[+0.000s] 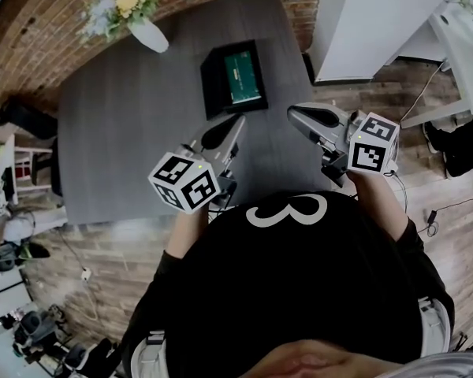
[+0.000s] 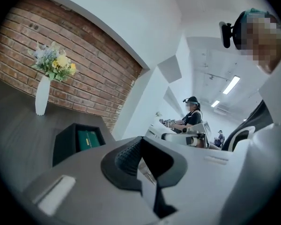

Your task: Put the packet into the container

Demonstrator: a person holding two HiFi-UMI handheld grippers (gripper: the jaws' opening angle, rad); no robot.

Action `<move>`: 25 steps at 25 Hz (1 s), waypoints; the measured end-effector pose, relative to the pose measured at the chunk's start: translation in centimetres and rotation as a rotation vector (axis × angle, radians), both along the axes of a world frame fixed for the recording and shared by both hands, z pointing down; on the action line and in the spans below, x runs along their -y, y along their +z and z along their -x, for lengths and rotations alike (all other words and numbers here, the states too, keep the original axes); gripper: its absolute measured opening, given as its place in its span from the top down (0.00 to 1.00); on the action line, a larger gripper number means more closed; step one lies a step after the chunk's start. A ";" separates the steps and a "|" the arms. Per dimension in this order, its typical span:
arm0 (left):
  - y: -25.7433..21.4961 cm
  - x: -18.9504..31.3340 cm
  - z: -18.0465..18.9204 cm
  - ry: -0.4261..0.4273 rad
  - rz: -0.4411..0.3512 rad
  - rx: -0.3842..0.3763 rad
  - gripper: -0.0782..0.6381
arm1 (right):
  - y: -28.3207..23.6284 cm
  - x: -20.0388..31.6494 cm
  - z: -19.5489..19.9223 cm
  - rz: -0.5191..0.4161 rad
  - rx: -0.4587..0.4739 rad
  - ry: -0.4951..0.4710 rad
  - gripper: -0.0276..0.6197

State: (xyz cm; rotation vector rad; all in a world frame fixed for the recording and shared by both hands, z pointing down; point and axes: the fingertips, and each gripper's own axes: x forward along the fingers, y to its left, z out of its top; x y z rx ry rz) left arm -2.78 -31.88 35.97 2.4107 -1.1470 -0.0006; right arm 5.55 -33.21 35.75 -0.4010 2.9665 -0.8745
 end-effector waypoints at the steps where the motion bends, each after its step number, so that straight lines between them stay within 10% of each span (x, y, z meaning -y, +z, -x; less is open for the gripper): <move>1: -0.1 -0.4 0.0 0.012 0.000 -0.004 0.88 | -0.1 -0.3 0.3 -0.010 -0.005 -0.009 0.95; 25: -0.8 -1.9 -1.0 0.062 -0.016 -0.036 0.88 | -0.1 -2.4 1.0 -0.086 -0.078 -0.008 0.95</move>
